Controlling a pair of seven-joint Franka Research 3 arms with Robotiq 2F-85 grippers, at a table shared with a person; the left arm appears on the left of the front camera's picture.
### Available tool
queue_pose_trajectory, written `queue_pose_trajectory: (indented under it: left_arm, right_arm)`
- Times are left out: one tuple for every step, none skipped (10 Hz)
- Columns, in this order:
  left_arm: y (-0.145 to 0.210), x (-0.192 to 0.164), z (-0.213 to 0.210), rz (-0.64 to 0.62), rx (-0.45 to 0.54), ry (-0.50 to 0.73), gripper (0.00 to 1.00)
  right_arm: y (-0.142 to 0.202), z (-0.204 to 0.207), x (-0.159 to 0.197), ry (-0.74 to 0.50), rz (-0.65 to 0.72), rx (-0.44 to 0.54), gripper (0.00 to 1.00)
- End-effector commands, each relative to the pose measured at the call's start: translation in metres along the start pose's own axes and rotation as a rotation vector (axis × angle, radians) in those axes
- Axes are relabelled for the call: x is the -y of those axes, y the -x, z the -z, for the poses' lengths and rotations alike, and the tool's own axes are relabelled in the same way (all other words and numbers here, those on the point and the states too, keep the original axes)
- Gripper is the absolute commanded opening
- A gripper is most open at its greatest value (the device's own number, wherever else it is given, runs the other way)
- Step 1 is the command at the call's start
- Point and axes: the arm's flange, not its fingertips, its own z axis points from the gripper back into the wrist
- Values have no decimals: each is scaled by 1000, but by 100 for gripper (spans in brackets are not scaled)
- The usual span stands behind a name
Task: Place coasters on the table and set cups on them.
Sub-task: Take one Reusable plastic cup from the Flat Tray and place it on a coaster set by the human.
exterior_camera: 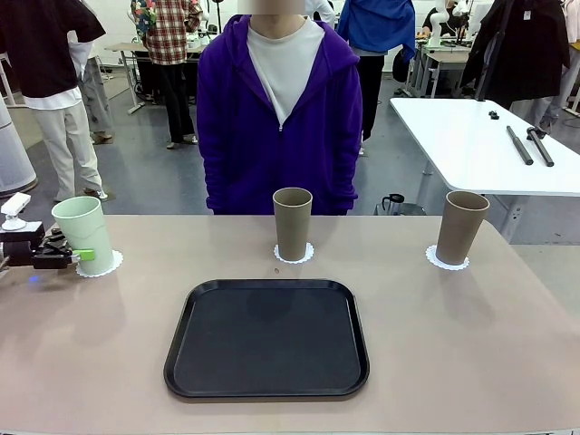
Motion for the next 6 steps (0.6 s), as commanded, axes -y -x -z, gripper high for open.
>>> queue_pose_trajectory:
  left_arm:
    - [0,-3,-3,17,-19,17,100]
    - [0,-3,-4,15,-23,19,100]
    - [0,-3,-4,13,-28,20,100]
    - [-1,-3,-5,12,-36,19,100]
    - [-2,-3,-6,6,-42,25,100]
    - [-1,-3,-6,-1,-47,32,100]
  right_arm:
    - [0,-1,-1,-3,-3,3,100]
    - [0,-1,-1,-3,-3,3,100]
    - [0,-1,-1,-3,-3,3,100]
    - [0,-1,-1,-3,-3,3,100]
    - [0,-1,-1,-3,-3,3,100]
    - [0,-1,-1,-3,-3,3,100]
